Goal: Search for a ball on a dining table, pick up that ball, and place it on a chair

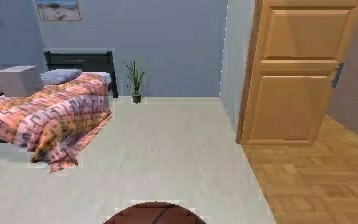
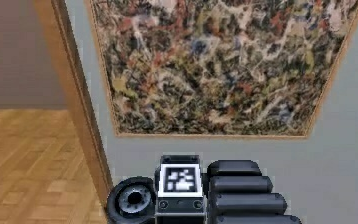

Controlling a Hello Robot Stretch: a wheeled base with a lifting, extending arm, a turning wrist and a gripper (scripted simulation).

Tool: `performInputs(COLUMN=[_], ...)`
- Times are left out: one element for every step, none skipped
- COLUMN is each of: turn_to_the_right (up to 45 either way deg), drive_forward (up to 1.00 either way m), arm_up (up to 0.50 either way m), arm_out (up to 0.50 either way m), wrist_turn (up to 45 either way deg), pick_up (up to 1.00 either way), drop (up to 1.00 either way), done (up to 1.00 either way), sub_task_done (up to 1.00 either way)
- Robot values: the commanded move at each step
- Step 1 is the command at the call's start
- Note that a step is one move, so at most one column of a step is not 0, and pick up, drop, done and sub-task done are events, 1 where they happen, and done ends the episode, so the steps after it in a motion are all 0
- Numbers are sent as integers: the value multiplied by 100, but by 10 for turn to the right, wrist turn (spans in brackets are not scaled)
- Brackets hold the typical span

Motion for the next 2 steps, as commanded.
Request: performInputs(turn_to_the_right=[-420,450], drive_forward=[0,0], arm_up=[0,0], arm_out=[0,0], wrist_turn=[0,0], pick_up=[0,0], drop=[0,0], done=[0,0], sub_task_done=[0,0])
